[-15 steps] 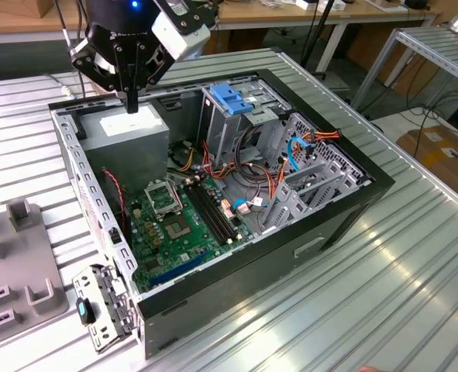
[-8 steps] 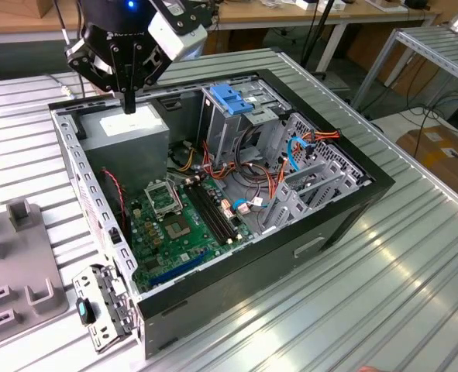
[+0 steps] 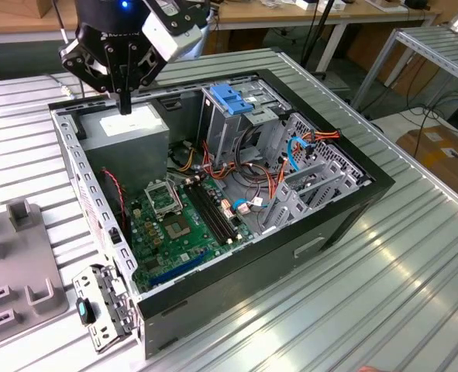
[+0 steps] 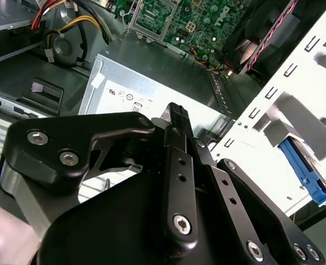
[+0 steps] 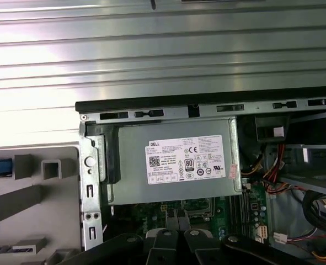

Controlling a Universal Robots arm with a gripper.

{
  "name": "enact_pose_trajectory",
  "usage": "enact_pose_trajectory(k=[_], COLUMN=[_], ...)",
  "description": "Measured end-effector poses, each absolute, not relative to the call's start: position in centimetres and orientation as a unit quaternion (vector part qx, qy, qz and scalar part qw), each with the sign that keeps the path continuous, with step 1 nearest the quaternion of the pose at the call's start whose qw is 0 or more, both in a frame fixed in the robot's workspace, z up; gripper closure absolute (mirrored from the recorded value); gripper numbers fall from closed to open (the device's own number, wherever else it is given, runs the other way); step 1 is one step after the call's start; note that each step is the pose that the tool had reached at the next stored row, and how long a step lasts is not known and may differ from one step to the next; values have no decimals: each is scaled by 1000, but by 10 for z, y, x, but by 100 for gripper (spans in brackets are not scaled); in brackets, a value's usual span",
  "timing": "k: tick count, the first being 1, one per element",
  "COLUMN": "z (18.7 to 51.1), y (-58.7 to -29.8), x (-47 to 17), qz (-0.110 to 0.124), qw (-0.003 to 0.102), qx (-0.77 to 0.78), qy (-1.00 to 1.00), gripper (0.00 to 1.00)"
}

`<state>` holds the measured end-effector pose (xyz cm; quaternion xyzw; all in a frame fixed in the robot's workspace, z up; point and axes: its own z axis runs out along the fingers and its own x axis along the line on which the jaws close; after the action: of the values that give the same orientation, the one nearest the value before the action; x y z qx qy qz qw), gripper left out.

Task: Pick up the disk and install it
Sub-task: 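Reach for the disk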

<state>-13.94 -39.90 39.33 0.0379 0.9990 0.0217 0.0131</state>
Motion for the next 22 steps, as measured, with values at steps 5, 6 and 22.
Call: enact_pose_trajectory(k=[5,6,22], z=[393,393,393], y=[-399,-399,-399], x=[-146,-146,-155], qz=[22,22,22], qw=[13,13,13], qx=[38,38,38], qy=[999,999,999], gripper=[89,89,89])
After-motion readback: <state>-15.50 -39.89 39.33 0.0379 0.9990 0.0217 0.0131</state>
